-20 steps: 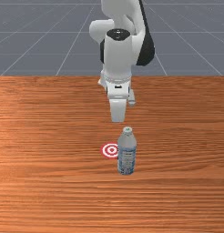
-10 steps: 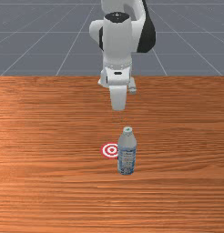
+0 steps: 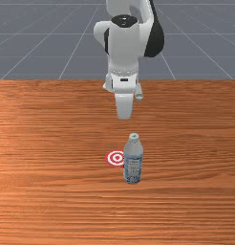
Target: Pick up the bottle and put it on the marker
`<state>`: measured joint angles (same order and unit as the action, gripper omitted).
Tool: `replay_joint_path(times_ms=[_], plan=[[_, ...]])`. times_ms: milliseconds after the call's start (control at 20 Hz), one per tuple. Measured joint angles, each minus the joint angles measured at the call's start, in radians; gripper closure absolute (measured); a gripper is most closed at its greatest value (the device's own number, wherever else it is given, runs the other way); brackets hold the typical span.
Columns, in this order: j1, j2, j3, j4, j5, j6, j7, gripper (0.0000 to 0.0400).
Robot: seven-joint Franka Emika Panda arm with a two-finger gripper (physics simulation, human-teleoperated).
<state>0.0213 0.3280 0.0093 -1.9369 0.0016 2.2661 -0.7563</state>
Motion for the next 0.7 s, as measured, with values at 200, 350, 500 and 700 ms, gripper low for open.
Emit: replay_joint_path(times_ms=[200,350,500,700], plan=[[-0.009,-0.036,0.007,-0.074,0.029,0.065,-0.019,0.0054],[-0.003,-0.014,0.0,-0.046,0.003,0.081,-0.005,0.0012],[0.004,-0.012,-0.006,-0.026,-0.017,0.041,0.011,0.0003],[0.002,-0.045,-0.004,-0.011,-0.014,-0.008,0.008,0.0]])
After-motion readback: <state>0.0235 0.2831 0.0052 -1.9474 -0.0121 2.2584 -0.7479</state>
